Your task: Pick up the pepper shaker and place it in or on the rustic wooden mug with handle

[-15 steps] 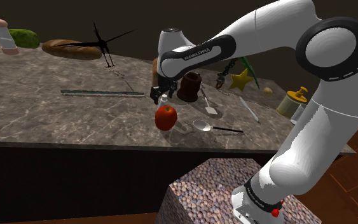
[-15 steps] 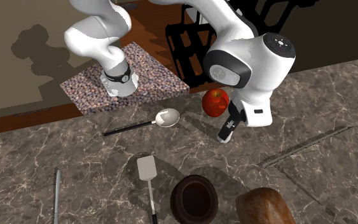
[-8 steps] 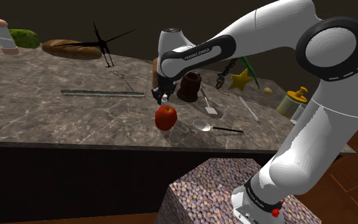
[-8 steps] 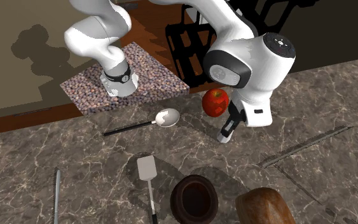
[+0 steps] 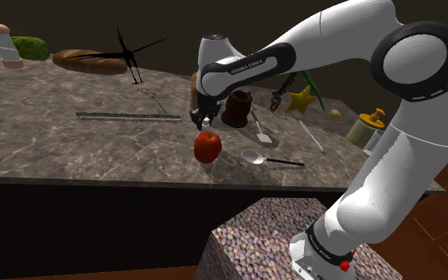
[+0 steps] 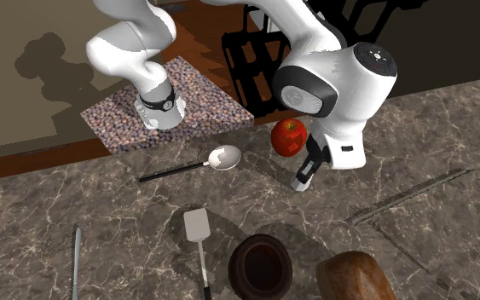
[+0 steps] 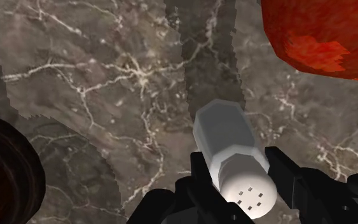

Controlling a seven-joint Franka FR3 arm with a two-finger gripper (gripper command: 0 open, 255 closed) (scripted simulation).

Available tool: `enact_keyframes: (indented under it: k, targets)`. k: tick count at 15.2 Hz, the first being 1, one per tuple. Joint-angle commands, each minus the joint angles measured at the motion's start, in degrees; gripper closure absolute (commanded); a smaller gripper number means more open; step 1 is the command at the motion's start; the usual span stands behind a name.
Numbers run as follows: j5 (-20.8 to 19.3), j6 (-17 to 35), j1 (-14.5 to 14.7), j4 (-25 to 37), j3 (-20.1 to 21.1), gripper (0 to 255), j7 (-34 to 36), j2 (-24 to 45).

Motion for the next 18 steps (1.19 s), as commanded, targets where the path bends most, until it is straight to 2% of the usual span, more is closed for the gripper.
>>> enact_keyframes:
  k: [1,18]
  targets:
    - [0.28,-1.01,-0.03,0.41,0.06,255,-0.26,-0.63]
    - [2.56,-12.97,-0.19,7.45,0.42,255,-2.65,-5.82]
